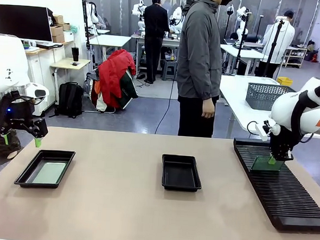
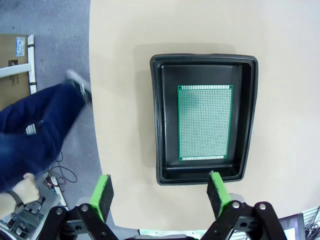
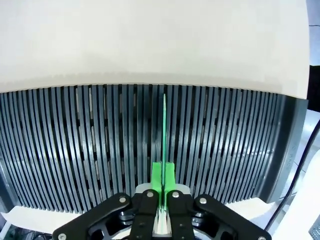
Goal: Inspect and transfer BCBs to ESD trays.
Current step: Pick up the Blank PCB from the PCB Rack and place it in the right ESD tray.
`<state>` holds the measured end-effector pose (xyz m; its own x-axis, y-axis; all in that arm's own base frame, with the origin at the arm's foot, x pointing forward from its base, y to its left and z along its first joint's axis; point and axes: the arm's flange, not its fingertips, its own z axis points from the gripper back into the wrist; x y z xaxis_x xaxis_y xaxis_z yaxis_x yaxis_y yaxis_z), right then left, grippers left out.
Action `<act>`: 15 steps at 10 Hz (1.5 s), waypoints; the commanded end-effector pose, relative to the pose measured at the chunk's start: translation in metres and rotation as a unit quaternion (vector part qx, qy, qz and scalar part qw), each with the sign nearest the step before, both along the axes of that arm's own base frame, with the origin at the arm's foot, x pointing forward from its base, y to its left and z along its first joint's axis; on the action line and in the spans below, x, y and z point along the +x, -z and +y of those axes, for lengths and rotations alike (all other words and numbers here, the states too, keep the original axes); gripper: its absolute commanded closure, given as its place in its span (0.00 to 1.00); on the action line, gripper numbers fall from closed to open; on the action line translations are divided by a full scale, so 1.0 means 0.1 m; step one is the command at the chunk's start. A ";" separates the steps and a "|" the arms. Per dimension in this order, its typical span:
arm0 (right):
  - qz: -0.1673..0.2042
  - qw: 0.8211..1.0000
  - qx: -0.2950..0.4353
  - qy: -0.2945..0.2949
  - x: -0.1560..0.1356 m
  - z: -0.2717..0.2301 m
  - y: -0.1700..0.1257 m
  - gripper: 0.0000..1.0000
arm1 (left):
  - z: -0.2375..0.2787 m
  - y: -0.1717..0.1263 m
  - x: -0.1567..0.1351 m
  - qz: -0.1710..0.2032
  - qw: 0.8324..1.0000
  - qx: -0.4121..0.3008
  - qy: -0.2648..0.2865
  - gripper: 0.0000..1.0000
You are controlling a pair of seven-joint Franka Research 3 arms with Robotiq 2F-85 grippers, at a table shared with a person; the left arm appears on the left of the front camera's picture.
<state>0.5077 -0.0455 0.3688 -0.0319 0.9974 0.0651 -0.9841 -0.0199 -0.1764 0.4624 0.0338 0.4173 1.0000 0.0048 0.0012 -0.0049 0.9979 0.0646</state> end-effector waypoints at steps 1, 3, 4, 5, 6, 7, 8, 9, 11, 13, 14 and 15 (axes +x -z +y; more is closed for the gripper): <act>0.003 1.000 -0.011 0.007 -0.01 -0.02 -0.29 0.99 | 0.01 0.01 0.00 0.001 1.000 0.000 -0.001 0.00; -0.005 1.000 -0.019 0.010 -0.07 0.00 -0.73 1.00 | 0.01 0.01 0.00 0.001 1.000 0.000 -0.001 0.00; -0.006 1.000 -0.018 0.015 -0.12 0.00 -1.04 1.00 | 0.01 0.01 0.00 0.001 1.000 0.000 -0.001 0.00; -0.006 1.000 -0.013 0.017 -0.15 0.01 -1.32 1.00 | 0.01 0.01 0.00 0.001 1.000 0.000 -0.001 0.00; -0.005 1.000 -0.009 0.015 -0.17 0.03 -1.60 1.00 | 0.01 0.01 0.00 0.001 1.000 0.000 -0.001 0.00; 0.001 1.000 -0.008 0.016 -0.18 0.04 -1.85 1.00 | 0.01 0.01 0.00 0.001 1.000 0.000 -0.001 0.00; 0.007 1.000 -0.007 0.017 -0.19 0.05 -2.08 1.00 | 0.01 0.01 0.00 0.001 1.000 0.000 -0.001 0.00; 0.011 1.000 -0.008 0.017 -0.20 0.06 -2.30 1.00 | 0.01 0.01 0.00 0.001 1.000 0.000 -0.001 0.00; 0.013 1.000 -0.009 0.020 -0.21 0.04 -2.60 1.00 | 0.01 0.01 0.00 0.001 1.000 0.000 -0.001 0.00; 0.015 1.000 -0.011 0.025 -0.22 0.03 -2.80 1.00 | 0.01 0.01 0.00 0.001 1.000 0.000 -0.001 0.00; 0.017 0.999 -0.010 0.026 -0.23 0.03 -2.85 1.00 | 0.01 0.01 0.00 0.001 1.000 0.000 -0.001 0.00; 0.016 0.999 -0.010 0.028 -0.24 0.02 -2.87 1.00 | 0.01 0.01 0.00 0.001 1.000 0.000 -0.001 0.00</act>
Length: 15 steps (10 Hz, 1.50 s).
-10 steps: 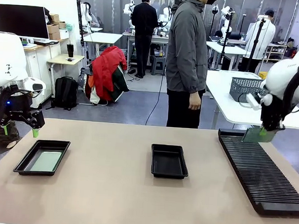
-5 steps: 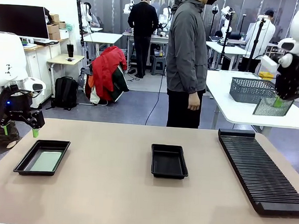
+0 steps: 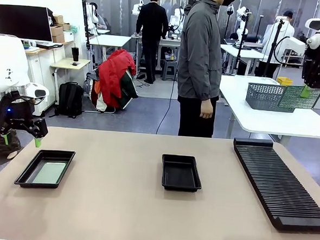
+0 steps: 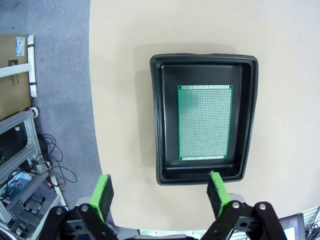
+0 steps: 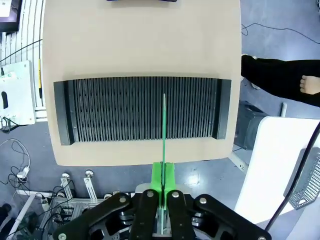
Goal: Inspect and transfer BCBs to ESD trays.
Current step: Pick up the Blank PCB from the PCB Rack and place it in the right ESD tray.
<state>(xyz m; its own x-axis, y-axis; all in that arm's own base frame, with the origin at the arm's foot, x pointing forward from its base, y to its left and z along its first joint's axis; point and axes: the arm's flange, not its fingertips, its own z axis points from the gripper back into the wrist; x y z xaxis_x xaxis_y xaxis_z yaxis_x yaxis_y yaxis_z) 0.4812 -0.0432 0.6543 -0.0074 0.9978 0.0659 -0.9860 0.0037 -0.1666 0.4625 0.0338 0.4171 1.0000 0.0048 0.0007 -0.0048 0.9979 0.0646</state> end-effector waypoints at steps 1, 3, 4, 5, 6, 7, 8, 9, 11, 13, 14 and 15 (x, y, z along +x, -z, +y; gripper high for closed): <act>0.000 1.000 0.000 -0.001 -0.01 0.00 0.04 1.00 | 0.01 0.00 0.00 0.000 1.000 0.000 -0.001 0.00; 0.000 1.000 0.000 -0.001 -0.01 0.00 0.04 1.00 | 0.01 0.00 0.00 0.000 1.000 0.000 -0.001 0.00; 0.000 1.000 0.000 -0.001 -0.01 0.00 0.04 1.00 | 0.01 0.00 0.00 0.000 1.000 0.000 -0.001 0.00; 0.000 1.000 0.000 -0.001 -0.01 0.00 0.04 1.00 | 0.01 0.00 0.00 0.000 1.000 0.000 -0.001 0.00; 0.000 1.000 0.000 -0.001 -0.01 0.00 0.04 1.00 | 0.01 0.00 0.00 0.000 1.000 0.000 -0.001 0.00; 0.000 1.000 0.000 -0.001 -0.01 0.00 0.04 1.00 | 0.01 0.00 0.00 0.000 1.000 0.000 -0.001 0.00; 0.000 1.000 0.000 -0.001 -0.01 0.00 0.04 1.00 | 0.01 0.00 0.00 0.000 1.000 0.000 -0.001 0.00; 0.000 1.000 0.000 -0.001 -0.01 0.00 0.04 1.00 | 0.01 0.00 0.00 0.000 1.000 0.000 -0.001 0.00; 0.000 1.000 0.000 -0.001 -0.01 0.00 0.04 1.00 | 0.01 0.00 0.00 0.000 1.000 0.000 -0.001 0.00; 0.000 1.000 0.000 -0.001 -0.01 0.00 0.04 1.00 | 0.01 0.00 0.00 0.000 1.000 0.000 -0.001 0.00; 0.000 1.000 0.000 0.000 0.00 0.00 0.00 0.98 | 0.01 0.00 0.00 0.000 1.000 0.000 -0.001 0.00; 0.000 0.999 0.016 0.033 -0.02 0.05 0.00 0.98 | 0.01 0.00 0.00 0.000 1.000 0.000 -0.001 0.00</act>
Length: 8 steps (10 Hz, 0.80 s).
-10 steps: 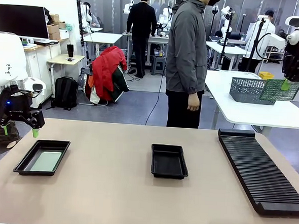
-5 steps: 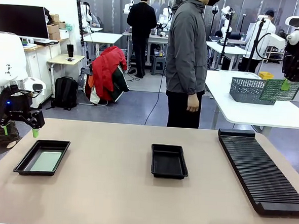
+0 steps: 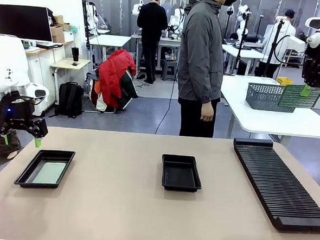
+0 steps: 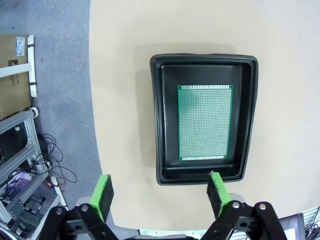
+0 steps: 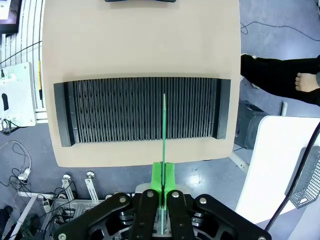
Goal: Inspect and transfer BCBs to ESD trays.
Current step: Pick up the Blank PCB from the PCB Rack and place it in the right ESD tray.
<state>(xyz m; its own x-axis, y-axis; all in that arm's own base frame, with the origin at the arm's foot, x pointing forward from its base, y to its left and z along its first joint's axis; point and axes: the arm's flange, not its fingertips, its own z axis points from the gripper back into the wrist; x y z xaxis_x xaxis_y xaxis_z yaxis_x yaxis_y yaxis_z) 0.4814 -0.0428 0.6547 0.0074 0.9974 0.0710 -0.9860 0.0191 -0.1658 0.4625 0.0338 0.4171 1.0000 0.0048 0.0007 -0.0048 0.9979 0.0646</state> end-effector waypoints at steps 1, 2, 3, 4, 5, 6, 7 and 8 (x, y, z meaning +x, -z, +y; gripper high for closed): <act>-0.001 0.997 0.040 0.072 -0.05 0.10 0.02 0.98 | 0.01 0.00 0.00 0.000 1.000 0.000 -0.001 0.00; 0.003 0.988 0.079 0.135 -0.08 0.16 0.05 0.98 | 0.01 0.00 0.00 0.000 1.000 0.000 -0.001 0.00; 0.003 0.978 0.108 0.178 -0.10 0.21 0.09 0.98 | 0.01 0.00 0.00 0.000 1.000 0.000 -0.001 0.00; 0.005 0.967 0.135 0.218 -0.14 0.26 0.14 0.98 | 0.01 0.00 0.00 0.000 1.000 0.000 -0.001 0.00; 0.005 0.953 0.158 0.260 -0.17 0.32 0.19 0.98 | 0.01 0.00 0.00 0.000 1.000 0.000 -0.001 0.00; 0.016 0.935 0.179 0.304 -0.21 0.41 0.29 0.98 | 0.01 0.00 0.00 0.000 1.000 0.000 -0.001 0.00; 0.036 0.916 0.197 0.349 -0.22 0.48 0.39 0.98 | 0.01 0.00 0.00 0.000 1.000 0.000 -0.001 0.00; 0.056 0.896 0.214 0.386 -0.24 0.56 0.51 0.98 | 0.01 0.00 0.00 0.000 1.000 0.000 -0.001 0.00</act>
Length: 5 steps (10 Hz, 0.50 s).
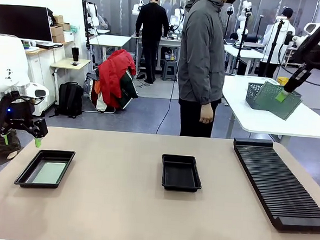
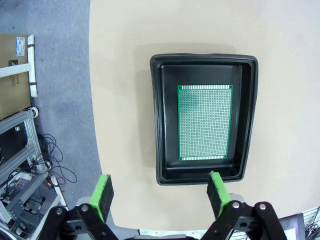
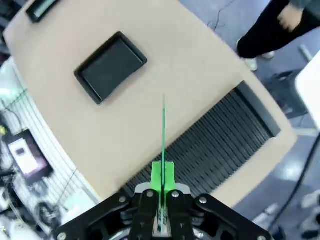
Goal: Inspect and transfer BCBs to ESD trays.
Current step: Pick up the Blank PCB from the PCB Rack and place it in the right ESD tray.
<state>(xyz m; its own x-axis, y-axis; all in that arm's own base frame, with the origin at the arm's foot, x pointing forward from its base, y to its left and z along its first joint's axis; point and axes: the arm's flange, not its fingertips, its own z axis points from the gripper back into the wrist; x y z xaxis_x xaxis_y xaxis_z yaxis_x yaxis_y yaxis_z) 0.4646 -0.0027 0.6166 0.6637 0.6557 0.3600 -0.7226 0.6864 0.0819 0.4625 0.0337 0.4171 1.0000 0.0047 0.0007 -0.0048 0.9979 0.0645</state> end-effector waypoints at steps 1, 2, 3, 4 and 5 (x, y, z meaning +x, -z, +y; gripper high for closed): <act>0.015 0.995 0.052 0.079 -0.09 0.23 0.25 0.98 | 0.01 0.00 0.00 0.000 1.000 0.000 -0.001 0.00; 0.029 0.990 0.073 0.119 -0.10 0.30 0.40 0.98 | 0.01 0.00 0.00 0.000 1.000 0.000 -0.001 0.00; 0.045 0.981 0.105 0.155 -0.12 0.38 0.57 0.98 | 0.01 0.00 0.00 0.000 1.000 0.000 -0.001 0.00; 0.058 0.973 0.134 0.176 -0.12 0.45 0.74 0.98 | 0.01 0.00 0.00 0.000 1.000 0.000 -0.001 0.00; 0.072 0.966 0.155 0.192 -0.13 0.53 0.93 0.98 | 0.01 0.00 0.00 0.000 1.000 0.000 -0.001 0.00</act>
<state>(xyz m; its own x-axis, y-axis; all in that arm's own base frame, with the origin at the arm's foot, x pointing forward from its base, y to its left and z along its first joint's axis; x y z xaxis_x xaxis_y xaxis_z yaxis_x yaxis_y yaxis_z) 0.4574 0.0374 0.5368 0.8895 0.3005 0.3441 -0.4213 0.8309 0.3635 0.4625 0.0338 0.4171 1.0000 0.0048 0.0007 -0.0048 0.9979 0.0645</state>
